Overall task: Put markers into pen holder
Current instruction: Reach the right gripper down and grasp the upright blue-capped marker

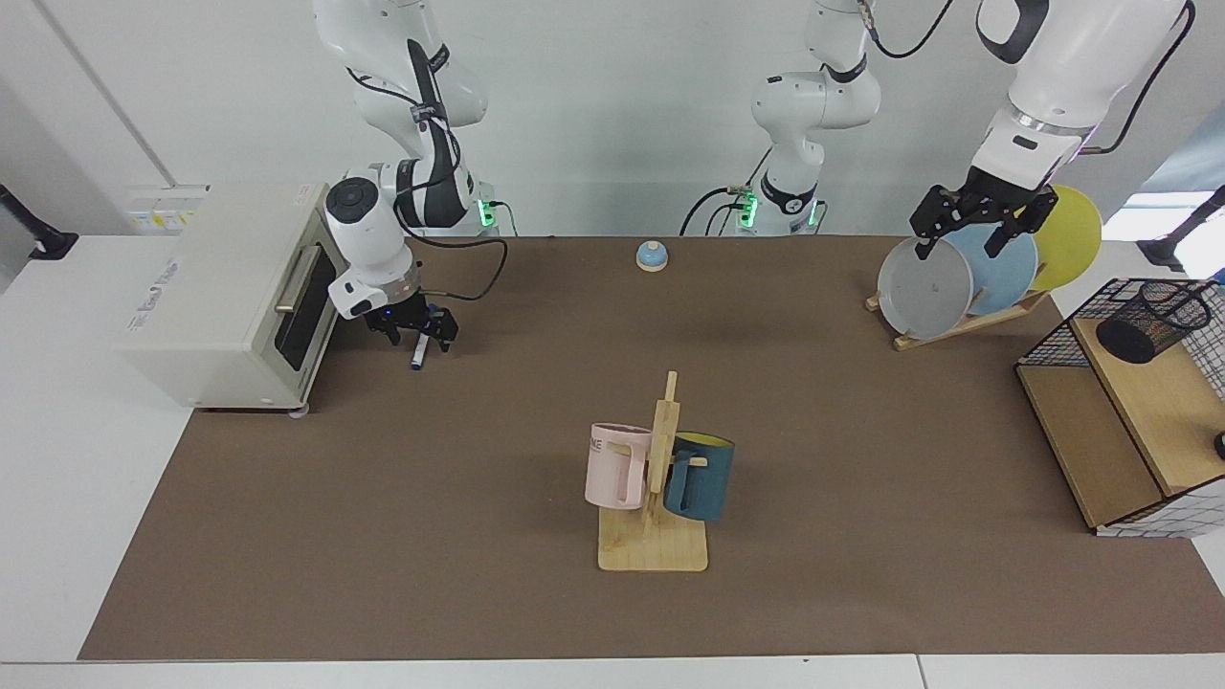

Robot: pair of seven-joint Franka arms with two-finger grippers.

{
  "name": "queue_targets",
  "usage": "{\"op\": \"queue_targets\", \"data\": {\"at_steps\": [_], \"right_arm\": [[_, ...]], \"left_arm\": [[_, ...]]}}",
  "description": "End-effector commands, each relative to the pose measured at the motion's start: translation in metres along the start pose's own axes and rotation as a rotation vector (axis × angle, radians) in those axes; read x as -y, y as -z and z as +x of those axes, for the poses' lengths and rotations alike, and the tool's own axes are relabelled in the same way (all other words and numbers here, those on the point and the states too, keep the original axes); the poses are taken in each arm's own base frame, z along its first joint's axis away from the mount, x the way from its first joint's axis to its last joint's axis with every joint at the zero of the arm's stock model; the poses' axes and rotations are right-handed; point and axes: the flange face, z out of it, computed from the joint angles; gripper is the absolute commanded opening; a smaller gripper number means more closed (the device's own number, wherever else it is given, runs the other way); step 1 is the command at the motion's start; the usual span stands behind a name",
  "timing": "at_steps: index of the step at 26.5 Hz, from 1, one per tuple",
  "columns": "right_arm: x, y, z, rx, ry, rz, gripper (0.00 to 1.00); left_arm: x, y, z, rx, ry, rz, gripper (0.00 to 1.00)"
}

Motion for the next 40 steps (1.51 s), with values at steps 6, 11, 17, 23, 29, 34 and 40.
{"op": "queue_targets", "data": {"at_steps": [6,11,17,23,29,34,40], "right_arm": [[-0.002,-0.008,0.001,0.000,-0.012,0.008,0.80],[-0.003,-0.017,0.001,0.021,-0.016,0.002,0.68],[-0.004,-0.021,0.003,0.028,-0.025,0.002,0.19],[-0.007,-0.009,0.015,0.042,-0.083,-0.001,0.00],[-0.002,0.025,0.032,0.081,-0.219,-0.013,0.00],[0.014,0.061,0.037,0.093,-0.393,-0.018,0.00],[0.055,0.114,0.041,0.117,-0.592,-0.011,0.00]], "left_arm": [[0.002,0.005,-0.005,0.007,-0.003,-0.017,1.00],[0.002,0.005,-0.005,0.007,-0.003,-0.017,1.00],[0.002,0.004,-0.004,0.009,-0.005,-0.017,1.00],[0.002,0.004,-0.004,0.009,-0.003,-0.017,1.00],[0.002,0.005,-0.005,0.007,-0.002,-0.017,1.00],[0.002,0.004,-0.004,0.009,-0.003,-0.017,1.00],[0.002,0.004,-0.004,0.009,-0.003,-0.017,1.00]]}}
